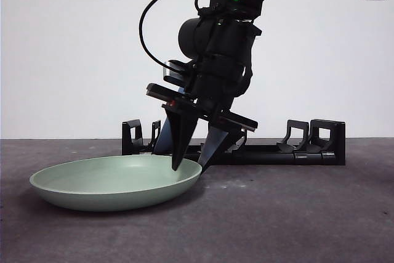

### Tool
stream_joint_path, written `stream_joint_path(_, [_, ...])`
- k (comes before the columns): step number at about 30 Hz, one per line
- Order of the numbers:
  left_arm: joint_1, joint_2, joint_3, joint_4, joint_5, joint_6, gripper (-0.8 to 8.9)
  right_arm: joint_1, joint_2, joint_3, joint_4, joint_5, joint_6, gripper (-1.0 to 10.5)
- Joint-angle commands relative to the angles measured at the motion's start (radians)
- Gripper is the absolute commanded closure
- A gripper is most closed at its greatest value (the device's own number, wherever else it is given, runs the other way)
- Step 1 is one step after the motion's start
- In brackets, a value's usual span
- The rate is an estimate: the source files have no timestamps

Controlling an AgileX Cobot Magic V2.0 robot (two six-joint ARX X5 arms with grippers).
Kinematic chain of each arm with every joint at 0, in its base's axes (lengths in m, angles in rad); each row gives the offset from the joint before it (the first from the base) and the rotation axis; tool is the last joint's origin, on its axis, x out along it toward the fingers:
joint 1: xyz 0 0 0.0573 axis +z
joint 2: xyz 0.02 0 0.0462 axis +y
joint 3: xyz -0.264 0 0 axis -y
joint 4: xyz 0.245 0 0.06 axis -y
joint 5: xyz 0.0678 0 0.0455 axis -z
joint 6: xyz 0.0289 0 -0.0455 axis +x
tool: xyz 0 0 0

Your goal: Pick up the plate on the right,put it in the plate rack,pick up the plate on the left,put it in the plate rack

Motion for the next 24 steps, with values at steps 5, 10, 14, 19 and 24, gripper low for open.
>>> stream_joint_path(5, [-0.057, 0.018, 0.002, 0.008, -0.003, 0.012, 3.11, 0.003, 0.028, -0.005, 0.003, 0.002, 0.017, 9.6])
stream_joint_path(10, [-0.103, 0.046, 0.002, 0.007, -0.042, 0.039, 3.11, 0.002, 0.028, -0.005, 0.002, 0.002, 0.016, 9.6])
stream_joint_path(14, [-0.159, 0.084, 0.002, -0.006, -0.105, 0.064, 3.11, 0.001, 0.008, -0.004, -0.026, -0.002, 0.013, 9.6])
stream_joint_path(19, [-0.244, 0.135, 0.002, -0.006, -0.141, 0.104, 3.11, -0.009, -0.083, -0.004, -0.096, 0.000, -0.027, 9.6])
stream_joint_path(24, [-0.360, 0.211, 0.002, 0.004, -0.187, 0.148, 3.11, -0.042, -0.247, -0.004, -0.178, -0.001, -0.058, 9.6])
